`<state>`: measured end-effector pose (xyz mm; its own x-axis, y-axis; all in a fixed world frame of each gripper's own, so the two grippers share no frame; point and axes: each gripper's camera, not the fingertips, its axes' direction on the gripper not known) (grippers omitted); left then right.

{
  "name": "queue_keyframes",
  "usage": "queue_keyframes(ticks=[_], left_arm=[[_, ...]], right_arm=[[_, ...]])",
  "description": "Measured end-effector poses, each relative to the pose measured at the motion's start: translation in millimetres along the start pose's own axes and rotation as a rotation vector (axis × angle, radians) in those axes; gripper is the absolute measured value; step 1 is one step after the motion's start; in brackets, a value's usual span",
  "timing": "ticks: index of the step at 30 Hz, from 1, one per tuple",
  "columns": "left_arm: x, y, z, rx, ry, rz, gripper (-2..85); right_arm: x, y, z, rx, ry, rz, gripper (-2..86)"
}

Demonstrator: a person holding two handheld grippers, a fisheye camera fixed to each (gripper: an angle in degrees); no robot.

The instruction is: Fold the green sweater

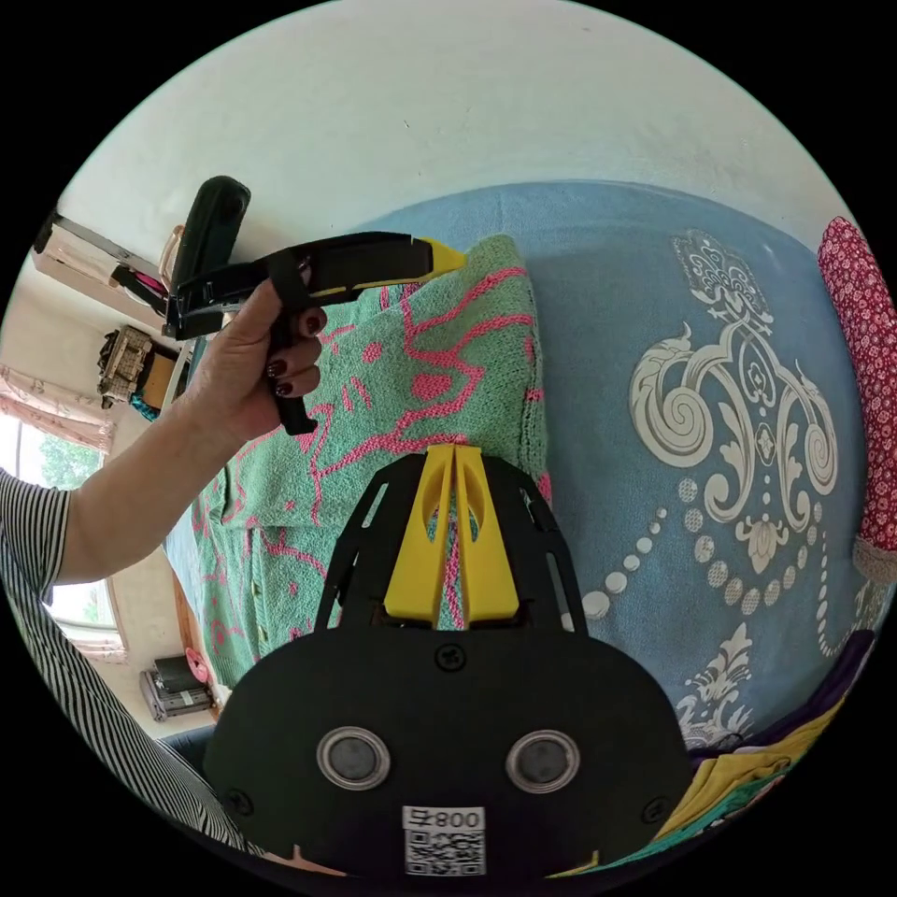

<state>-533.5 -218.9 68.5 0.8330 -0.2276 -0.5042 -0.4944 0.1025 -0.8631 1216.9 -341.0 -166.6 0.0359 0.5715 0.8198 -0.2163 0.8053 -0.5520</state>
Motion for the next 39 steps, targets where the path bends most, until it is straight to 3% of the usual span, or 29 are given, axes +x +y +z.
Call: queue_keyframes(ticks=[3, 7, 13, 18, 23, 24, 31, 32, 36, 39], left_arm=[[-5, -10, 25, -0.108, -0.050, 0.040, 0.1], [-7, 2, 13, -0.068, -0.029, 0.018, 0.1], [-4, 72, -41, 0.030, 0.005, -0.050, 0.2], [-4, 200, -140, 0.109, -0.111, -0.274, 0.1], [-23, 286, -174, -0.050, -0.324, -0.487, 0.1], [-27, 298, -181, -0.001, -0.259, -0.511, 0.1], [-13, 321, -210, -0.018, -0.402, -0.473, 0.1], [-18, 328, -204, -0.080, -0.406, -0.480, 0.1], [-14, 347, -236, 0.010, -0.405, -0.488, 0.1], [-20, 373, -245, -0.022, -0.389, -0.525, 0.3]], right_arm=[[-1, -1, -6, -0.001, -0.033, 0.018, 0.0], [-12, 5, -31, 0.077, 0.013, 0.021, 0.1], [-10, 6, -23, 0.018, -0.007, 0.069, 0.1], [-68, -3, -28, 0.005, -0.053, -0.098, 0.1], [-133, -6, 23, -0.141, -0.074, -0.265, 0.1], [-136, -7, 21, -0.139, -0.073, -0.262, 0.1], [-208, -28, 3, -0.140, -0.142, -0.395, 0.0], [-227, -33, 14, -0.167, -0.168, -0.435, 0.0], [-280, -46, 38, -0.224, -0.202, -0.554, 0.1], [-316, -54, 55, -0.245, -0.229, -0.604, 0.1]])
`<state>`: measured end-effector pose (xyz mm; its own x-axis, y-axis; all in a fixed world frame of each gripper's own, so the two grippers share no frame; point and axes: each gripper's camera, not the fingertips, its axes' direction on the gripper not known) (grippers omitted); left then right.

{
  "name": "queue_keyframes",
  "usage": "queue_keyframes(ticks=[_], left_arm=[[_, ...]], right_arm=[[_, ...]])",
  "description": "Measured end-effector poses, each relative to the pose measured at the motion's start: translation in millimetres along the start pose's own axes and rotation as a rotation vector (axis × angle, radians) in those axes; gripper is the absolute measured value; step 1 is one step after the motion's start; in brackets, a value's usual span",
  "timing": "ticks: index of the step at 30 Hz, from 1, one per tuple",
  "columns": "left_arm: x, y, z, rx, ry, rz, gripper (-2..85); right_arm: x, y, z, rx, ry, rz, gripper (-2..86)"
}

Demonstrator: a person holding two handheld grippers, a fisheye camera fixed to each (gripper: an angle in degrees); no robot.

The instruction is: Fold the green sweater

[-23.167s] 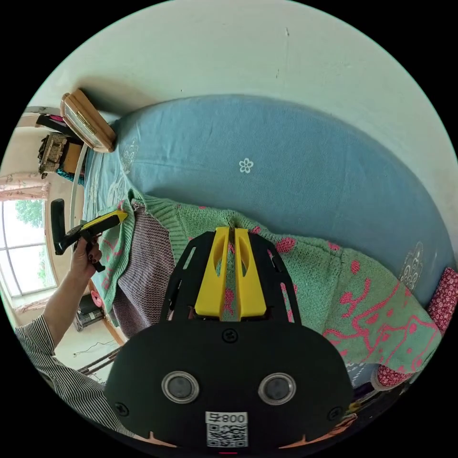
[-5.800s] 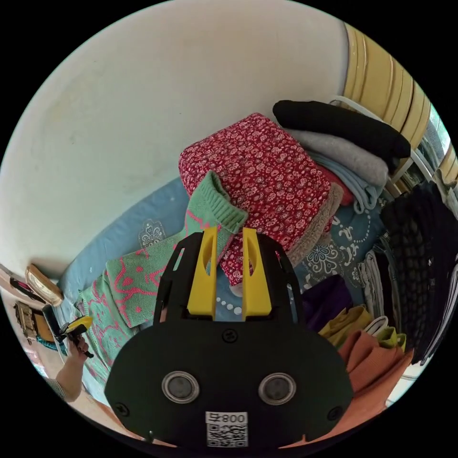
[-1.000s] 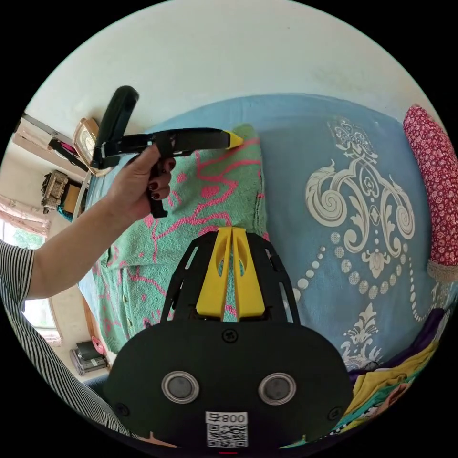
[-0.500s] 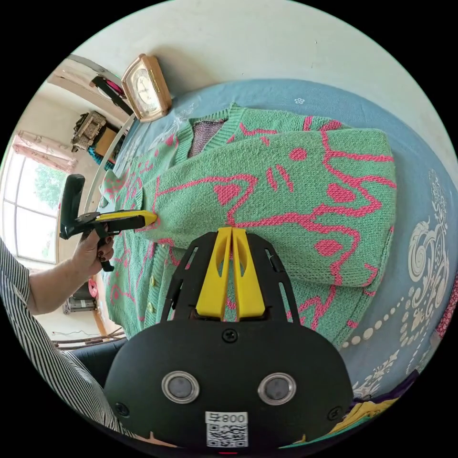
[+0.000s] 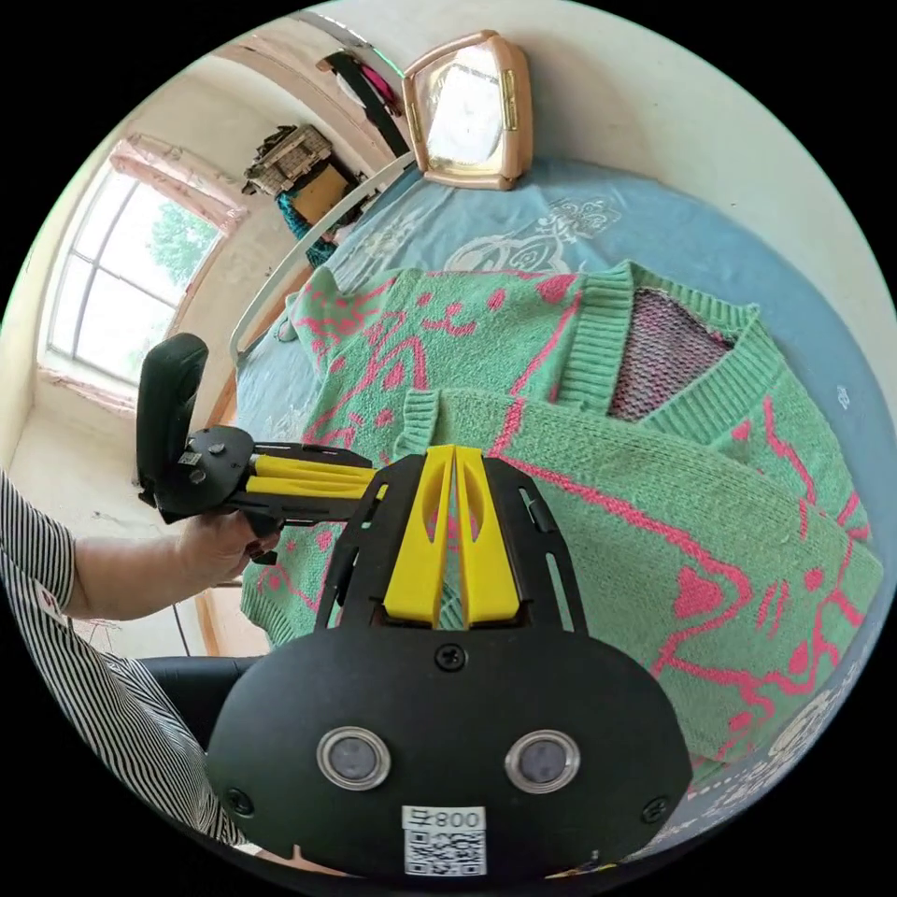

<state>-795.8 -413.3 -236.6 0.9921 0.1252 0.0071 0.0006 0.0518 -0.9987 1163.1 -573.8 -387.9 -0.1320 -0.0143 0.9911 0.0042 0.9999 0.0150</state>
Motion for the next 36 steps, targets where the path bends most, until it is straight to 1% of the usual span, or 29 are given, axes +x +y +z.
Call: queue_keyframes(ticks=[2, 4, 6, 7, 9, 10, 12, 15, 16, 19, 21, 24, 27, 31, 34, 36], left_arm=[[-19, 15, -14, 0.058, 0.082, -0.063, 0.4], [-42, 34, -38, 0.135, 0.094, -0.153, 0.8], [-92, 71, -76, 0.285, 0.099, -0.338, 1.8], [-107, 82, -86, 0.324, 0.102, -0.393, 2.1], [-171, 128, -118, 0.484, 0.150, -0.622, 4.6], [-185, 139, -126, 0.530, 0.155, -0.669, 5.1], [-236, 178, -153, 0.666, 0.127, -0.845, 7.2], [-287, 208, -174, 0.752, 0.131, -0.991, 8.4], [-296, 212, -178, 0.768, 0.133, -1.008, 8.6], [-336, 228, -185, 0.759, 0.142, -1.111, 8.9], [-360, 237, -185, 0.749, 0.133, -1.172, 8.5], [-376, 242, -184, 0.731, 0.103, -1.184, 6.9], [-382, 245, -184, 0.743, 0.127, -1.165, 5.5], [-378, 252, -187, 0.727, 0.106, -1.136, 4.2], [-362, 255, -198, 0.772, 0.113, -1.054, 3.7], [-344, 248, -210, 0.800, 0.134, -0.947, 3.4]], right_arm=[[-11, -18, 36, -0.154, 0.009, -0.030, 0.1], [-18, -24, 35, -0.126, 0.034, -0.039, 0.1], [-23, -31, 32, -0.137, 0.044, -0.031, 0.1], [-27, -34, 27, -0.116, 0.043, -0.027, 0.1], [-36, -40, 18, -0.071, 0.039, -0.020, 0.1], [-43, -46, 14, -0.048, 0.029, -0.023, 0.1], [-54, -57, 18, -0.048, 0.011, -0.044, 0.1], [-71, -76, 36, -0.100, 0.034, -0.093, 0.1], [-76, -82, 43, -0.112, 0.040, -0.104, 0.1], [-77, -93, 68, -0.203, 0.057, -0.091, 0.1], [-78, -95, 71, -0.181, 0.057, -0.087, 0.1], [-80, -100, 74, -0.181, 0.076, -0.087, 0.1], [-82, -107, 79, -0.200, 0.099, -0.104, 0.1], [-77, -113, 82, -0.199, 0.093, -0.097, 0.1], [-69, -114, 82, -0.185, 0.080, -0.078, 0.1], [-63, -114, 82, -0.178, 0.075, -0.073, 0.1]])
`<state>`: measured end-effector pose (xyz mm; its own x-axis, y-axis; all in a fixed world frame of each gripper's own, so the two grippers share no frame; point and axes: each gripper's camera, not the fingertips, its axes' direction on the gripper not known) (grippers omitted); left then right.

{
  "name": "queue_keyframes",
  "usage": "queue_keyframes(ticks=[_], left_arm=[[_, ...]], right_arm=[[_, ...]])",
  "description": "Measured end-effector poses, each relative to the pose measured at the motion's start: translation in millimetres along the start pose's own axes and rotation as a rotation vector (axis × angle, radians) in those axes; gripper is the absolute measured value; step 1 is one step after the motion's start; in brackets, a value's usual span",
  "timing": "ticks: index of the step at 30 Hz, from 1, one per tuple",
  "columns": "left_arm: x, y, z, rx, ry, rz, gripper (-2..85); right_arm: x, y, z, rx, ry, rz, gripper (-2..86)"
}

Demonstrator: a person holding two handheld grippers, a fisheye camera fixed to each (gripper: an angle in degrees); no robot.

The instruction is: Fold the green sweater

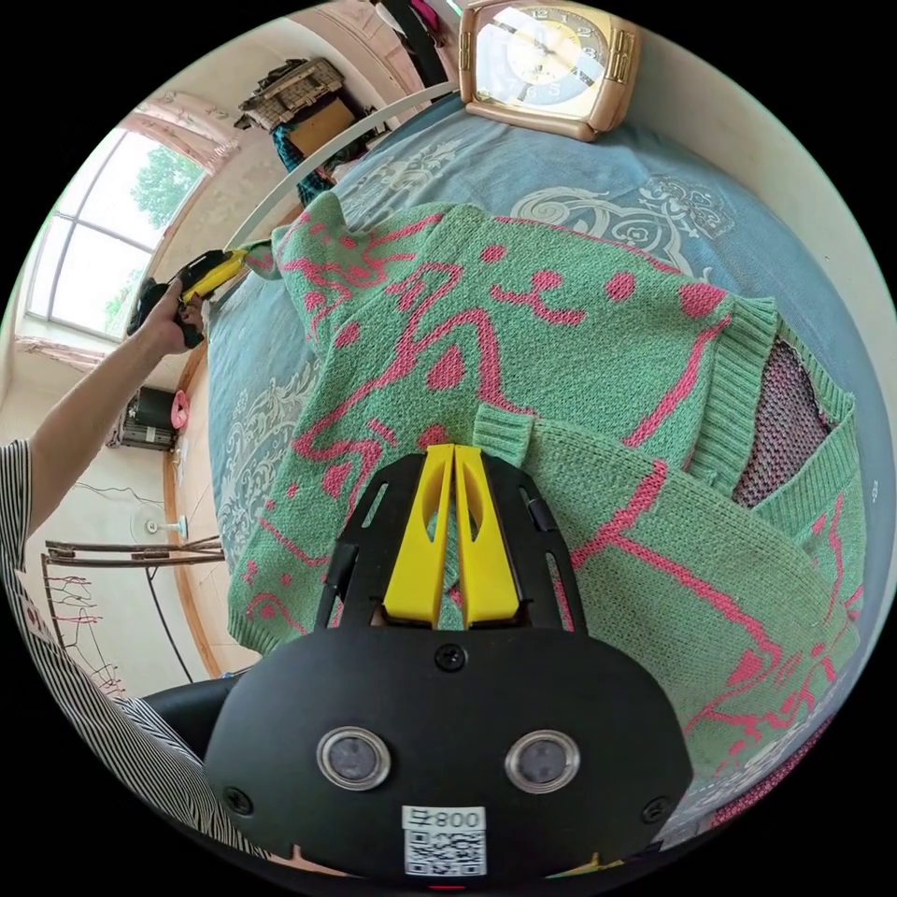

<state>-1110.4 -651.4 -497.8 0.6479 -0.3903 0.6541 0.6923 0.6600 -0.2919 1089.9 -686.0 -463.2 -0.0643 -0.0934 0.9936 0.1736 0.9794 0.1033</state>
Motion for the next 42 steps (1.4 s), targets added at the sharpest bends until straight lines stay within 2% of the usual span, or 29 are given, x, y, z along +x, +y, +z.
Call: queue_keyframes(ticks=[4, 9, 14, 19, 21, 23, 26, 29, 36, 42], left_arm=[[50, 12, -11, -0.003, 0.108, 0.160, 3.1], [143, 50, -35, -0.020, 0.345, 0.453, 3.1], [202, 128, -19, -0.213, 0.419, 0.681, 3.0], [219, 228, 30, -0.424, 0.363, 0.784, 2.8], [220, 270, 51, -0.489, 0.351, 0.796, 2.8], [222, 297, 63, -0.519, 0.320, 0.825, 2.7], [226, 333, 76, -0.537, 0.262, 0.876, 2.7], [234, 362, 85, -0.538, 0.218, 0.934, 2.6], [260, 418, 104, -0.517, 0.118, 1.105, 2.6], [278, 462, 127, -0.537, 0.069, 1.206, 2.5]], right_arm=[[19, 1, -1, -0.001, -0.043, 0.021, 0.3], [55, 9, -20, 0.048, -0.220, 0.115, 1.5], [95, 20, -85, 0.342, -0.664, 0.155, 7.3], [131, 32, -127, 0.475, -0.777, 0.143, 10.1], [146, 41, -127, 0.463, -0.720, 0.186, 11.3], [171, 58, -111, 0.423, -0.768, 0.274, 12.2], [199, 80, -87, 0.378, -0.844, 0.367, 12.4], [221, 99, -75, 0.360, -0.837, 0.438, 12.6], [269, 128, -62, 0.325, -0.858, 0.522, 13.3], [302, 147, -41, 0.307, -0.985, 0.553, 10.0]])
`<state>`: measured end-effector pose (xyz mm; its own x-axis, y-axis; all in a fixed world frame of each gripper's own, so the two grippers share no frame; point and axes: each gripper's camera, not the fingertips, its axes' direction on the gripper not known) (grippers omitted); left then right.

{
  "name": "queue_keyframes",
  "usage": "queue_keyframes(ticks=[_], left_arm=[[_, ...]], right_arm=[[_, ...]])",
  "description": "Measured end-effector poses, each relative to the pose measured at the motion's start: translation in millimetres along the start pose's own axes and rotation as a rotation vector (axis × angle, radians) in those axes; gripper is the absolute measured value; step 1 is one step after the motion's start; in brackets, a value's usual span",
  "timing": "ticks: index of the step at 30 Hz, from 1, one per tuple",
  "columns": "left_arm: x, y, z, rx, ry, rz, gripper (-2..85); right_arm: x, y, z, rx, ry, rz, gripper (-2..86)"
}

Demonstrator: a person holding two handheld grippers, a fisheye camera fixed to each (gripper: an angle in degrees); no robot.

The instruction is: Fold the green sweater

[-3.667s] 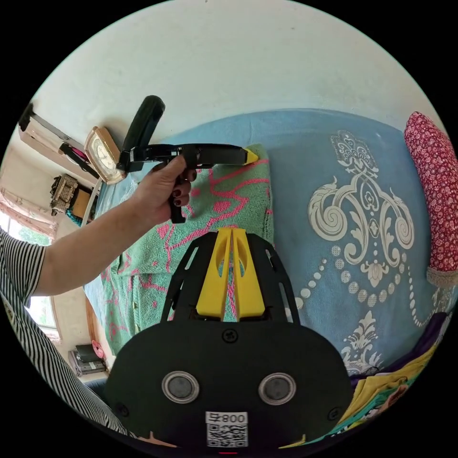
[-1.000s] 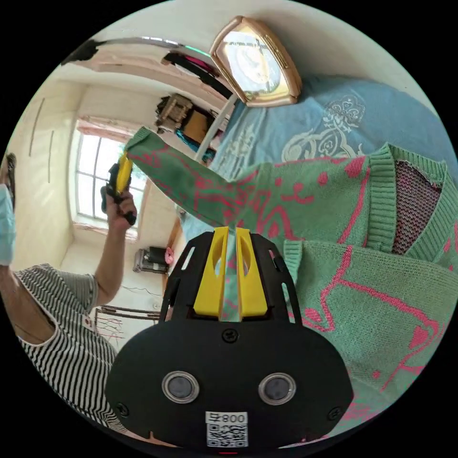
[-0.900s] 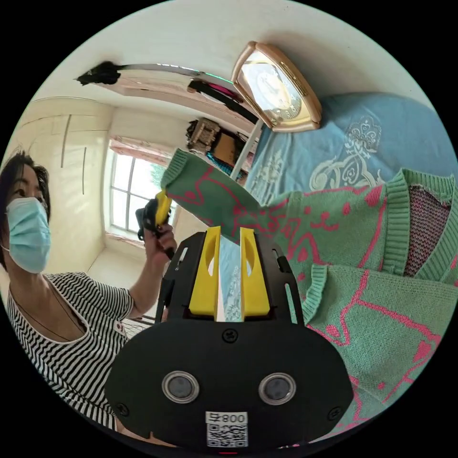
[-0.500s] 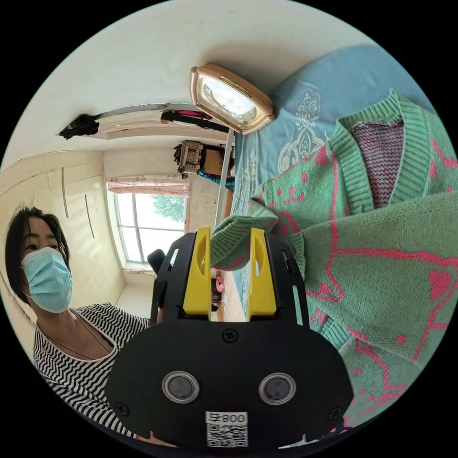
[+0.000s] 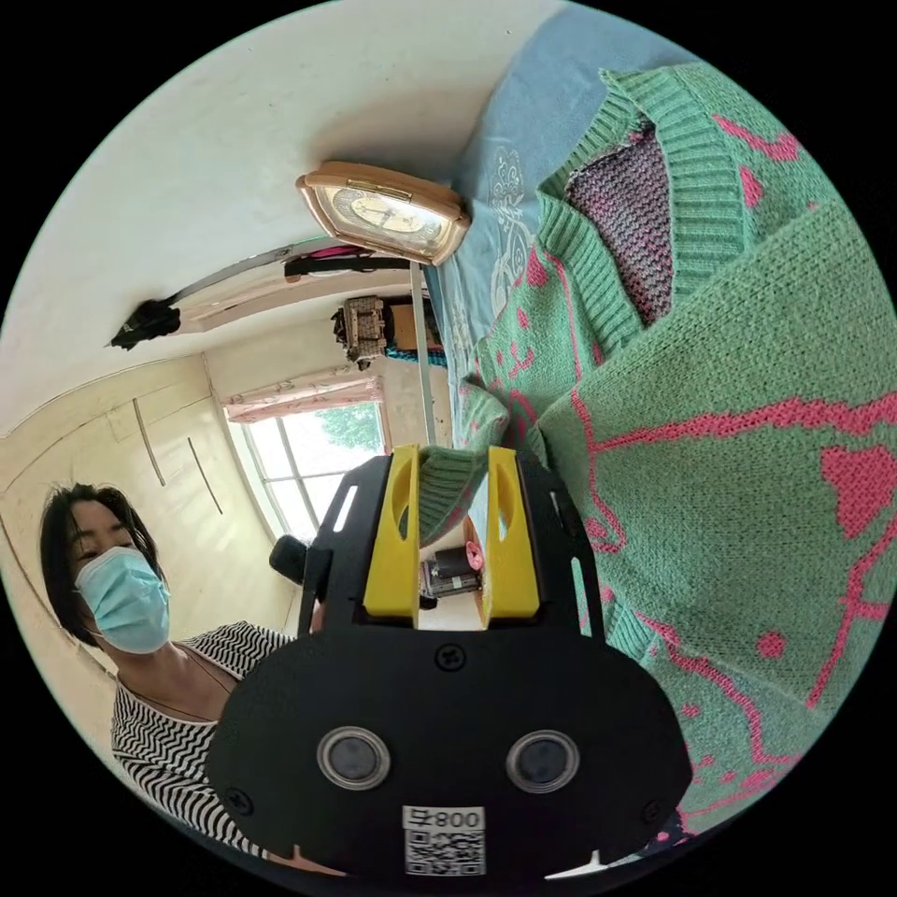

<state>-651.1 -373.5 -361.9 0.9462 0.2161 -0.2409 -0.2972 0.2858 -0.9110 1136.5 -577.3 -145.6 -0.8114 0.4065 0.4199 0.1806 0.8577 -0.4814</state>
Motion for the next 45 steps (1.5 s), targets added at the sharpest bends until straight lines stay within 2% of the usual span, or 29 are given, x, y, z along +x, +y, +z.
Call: queue_keyframes(ticks=[3, 8, 12, 16, 27, 37, 45], left_arm=[[15, -8, 13, -0.001, -0.012, 0.026, 2.6], [41, -33, 30, 0.059, 0.028, 0.085, 2.7], [71, -56, 68, 0.056, 0.103, 0.155, 2.8], [89, -67, 108, 0.029, 0.191, 0.161, 2.9], [110, -100, 182, -0.046, 0.303, 0.177, 3.0], [119, -135, 232, -0.075, 0.332, 0.180, 3.4], [121, -152, 300, -0.222, 0.278, 0.212, 4.7]], right_arm=[[10, -4, -10, -0.033, -0.042, 0.002, 7.4], [-12, 4, -63, 0.010, -0.066, -0.144, 4.4], [-20, 21, -110, 0.039, 0.023, -0.209, 3.4], [2, 47, -159, 0.068, 0.120, -0.176, 2.8], [52, 101, -221, 0.147, 0.136, -0.116, 2.6], [60, 123, -254, 0.165, 0.229, -0.117, 2.6], [86, 138, -265, 0.173, 0.401, -0.007, 1.7]])
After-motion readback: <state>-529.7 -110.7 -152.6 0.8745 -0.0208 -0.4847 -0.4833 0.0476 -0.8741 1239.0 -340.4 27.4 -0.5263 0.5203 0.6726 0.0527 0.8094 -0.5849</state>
